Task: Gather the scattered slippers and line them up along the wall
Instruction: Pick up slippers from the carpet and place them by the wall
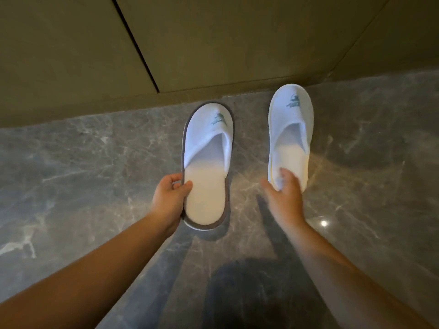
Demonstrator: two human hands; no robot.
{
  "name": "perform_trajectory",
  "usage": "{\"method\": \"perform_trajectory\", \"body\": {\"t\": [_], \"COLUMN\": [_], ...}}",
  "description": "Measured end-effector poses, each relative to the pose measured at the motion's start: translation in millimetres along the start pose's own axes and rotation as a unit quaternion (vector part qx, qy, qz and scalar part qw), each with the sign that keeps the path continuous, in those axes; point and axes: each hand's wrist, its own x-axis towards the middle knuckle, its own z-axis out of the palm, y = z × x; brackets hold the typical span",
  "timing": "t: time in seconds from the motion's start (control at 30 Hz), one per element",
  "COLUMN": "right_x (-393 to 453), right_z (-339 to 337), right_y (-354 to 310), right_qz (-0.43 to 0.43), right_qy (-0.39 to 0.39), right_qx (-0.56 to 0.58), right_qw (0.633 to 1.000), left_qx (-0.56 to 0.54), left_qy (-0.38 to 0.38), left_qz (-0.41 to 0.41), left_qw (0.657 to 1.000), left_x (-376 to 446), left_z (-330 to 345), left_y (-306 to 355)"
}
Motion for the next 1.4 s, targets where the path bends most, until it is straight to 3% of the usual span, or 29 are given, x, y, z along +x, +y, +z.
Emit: {"method": "perform_trajectory", "body": {"t": [0.1,0.2,0.27,0.43,0.77,0.87,1.0,1.07,1.23,1.4], "right_x": [-26,-42,-46,-56,-72,-71,-64,-60,-57,-58], "right_z": [23,39,48,88,188,196,176,166,160,164], "right_y": [-26,-48,-55,-52,-59,-62,-49,-36,-13,-13], "right_qz": [0.065,0.08,0.068,0.062,0.05,-0.031,-0.176,-0.178,-0.2,-0.19], "right_qy": [-0.165,-0.216,-0.209,-0.214,-0.265,-0.244,-0.129,-0.127,-0.159,-0.158], "right_qx": [0.094,0.13,0.12,0.049,-0.012,-0.103,-0.283,-0.348,-0.426,-0.424], "right_qw": [0.98,0.964,0.968,0.974,0.963,0.964,0.934,0.912,0.868,0.871], "left_qx": [-0.046,-0.077,-0.055,0.127,0.351,0.395,0.451,0.476,0.59,0.592], "left_qy": [-0.017,-0.038,-0.048,-0.015,0.018,0.004,-0.014,-0.017,0.002,0.027], "left_qz": [0.015,0.03,0.032,0.06,0.075,0.111,0.13,0.134,0.137,0.156], "left_qw": [0.999,0.996,0.997,0.99,0.933,0.912,0.883,0.869,0.795,0.79], "left_x": [-4,-6,-4,9,13,21,27,30,39,45], "left_z": [3,-4,-16,-69,-159,-162,-146,-134,-115,-119], "left_y": [6,12,10,-11,-54,-60,-68,-70,-71,-69]}}
